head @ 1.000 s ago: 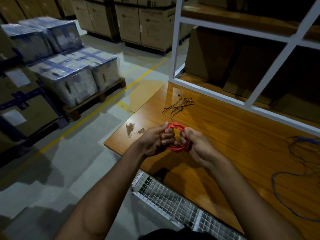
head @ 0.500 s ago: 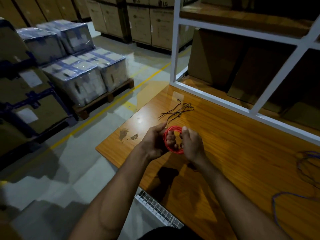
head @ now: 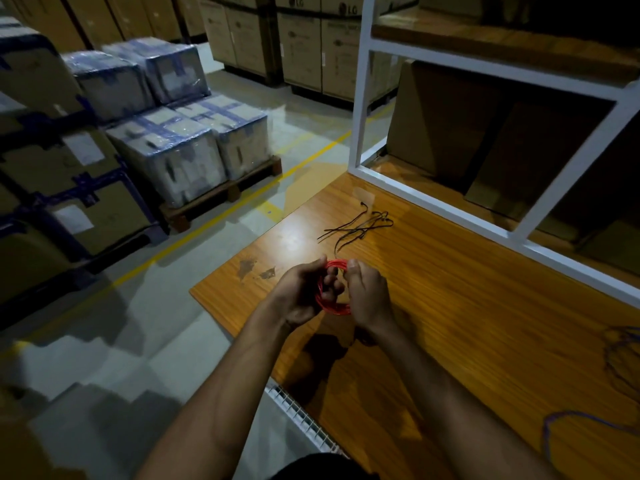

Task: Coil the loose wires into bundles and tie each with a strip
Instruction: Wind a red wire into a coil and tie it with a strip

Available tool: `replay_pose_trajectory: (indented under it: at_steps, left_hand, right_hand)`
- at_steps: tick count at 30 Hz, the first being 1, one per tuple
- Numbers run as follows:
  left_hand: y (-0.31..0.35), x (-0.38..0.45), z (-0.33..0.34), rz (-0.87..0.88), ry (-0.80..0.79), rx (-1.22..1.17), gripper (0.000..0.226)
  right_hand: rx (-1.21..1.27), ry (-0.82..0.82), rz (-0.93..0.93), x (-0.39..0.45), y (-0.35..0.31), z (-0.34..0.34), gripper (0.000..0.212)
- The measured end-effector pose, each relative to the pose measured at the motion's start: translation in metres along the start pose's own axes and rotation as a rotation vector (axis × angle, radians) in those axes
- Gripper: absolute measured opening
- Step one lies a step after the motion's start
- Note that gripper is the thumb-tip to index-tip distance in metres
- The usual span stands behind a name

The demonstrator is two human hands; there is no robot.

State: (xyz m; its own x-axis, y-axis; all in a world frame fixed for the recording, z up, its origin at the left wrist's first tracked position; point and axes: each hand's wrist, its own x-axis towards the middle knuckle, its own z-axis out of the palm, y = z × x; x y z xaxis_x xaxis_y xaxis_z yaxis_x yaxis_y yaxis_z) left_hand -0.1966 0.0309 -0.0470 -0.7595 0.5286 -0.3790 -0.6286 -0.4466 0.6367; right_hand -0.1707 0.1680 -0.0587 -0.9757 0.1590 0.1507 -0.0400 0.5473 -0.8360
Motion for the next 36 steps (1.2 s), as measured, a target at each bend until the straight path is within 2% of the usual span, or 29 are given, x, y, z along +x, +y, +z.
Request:
replay_pose_trajectory:
  at_steps: [4, 7, 10, 13, 15, 16, 18, 20, 22, 27, 30, 33, 34, 36]
  left_hand:
    - [-0.007, -0.008, -0.008, -0.023, -0.105, -0.169, 0.033]
    - [-0.011, -0.011, -0.014, -0.050, -0.100, -0.162, 0.046]
    - [-0.012, -0.014, -0.016, -0.058, 0.023, -0.113, 0.048]
    - [-0.013, -0.018, -0.020, -0.006, 0.192, -0.116, 0.050]
    - [-0.012, -0.022, -0.025, 0.064, 0.288, -0.136, 0.055]
    - [-0.010, -0.024, -0.026, 0.102, 0.325, -0.139, 0.057]
    - [-0.006, -0.027, -0.028, 0.179, 0.384, -0.147, 0.060]
    - [-0.002, -0.030, -0.029, 0.243, 0.459, -0.153, 0.058]
    - [0.002, -0.033, -0.032, 0.283, 0.519, -0.135, 0.052]
    - [0.005, -0.047, -0.048, 0.317, 0.527, -0.017, 0.049]
    - [0.006, -0.056, -0.054, 0.308, 0.506, -0.028, 0.045]
    - [0.005, -0.066, -0.056, 0.300, 0.522, -0.049, 0.060]
    - [0.005, -0.069, -0.057, 0.300, 0.536, -0.052, 0.060]
    - [0.004, -0.073, -0.062, 0.308, 0.577, -0.072, 0.047]
  right_hand:
    - [-0.058, -0.044, -0.030, 0.004, -0.006, 0.001, 0.041]
    - [-0.091, -0.047, -0.050, 0.005, -0.006, 0.004, 0.040]
    - [-0.143, -0.135, -0.033, 0.000, -0.005, 0.014, 0.039]
    - [-0.079, -0.224, 0.002, 0.002, 0.001, 0.024, 0.041]
    - [-0.083, -0.131, 0.051, 0.012, 0.011, 0.026, 0.043]
    - [-0.156, -0.050, 0.069, 0.017, 0.018, 0.026, 0.042]
    - [-0.482, 0.037, 0.008, 0.026, 0.034, 0.025, 0.036]
    - [-0.742, 0.023, -0.099, 0.028, 0.043, 0.031, 0.028]
    - [-0.823, -0.001, -0.161, 0.027, 0.044, 0.038, 0.019]
    - [-0.748, 0.011, -0.239, 0.009, 0.037, 0.041, 0.008]
    - [-0.633, -0.024, -0.340, -0.008, 0.028, 0.038, 0.013]
    - [-0.654, -0.175, -0.439, -0.026, 0.017, 0.035, 0.011]
    - [-0.676, -0.249, -0.463, -0.031, 0.015, 0.036, 0.011]
    - [-0.653, -0.336, -0.457, -0.035, 0.011, 0.036, 0.011]
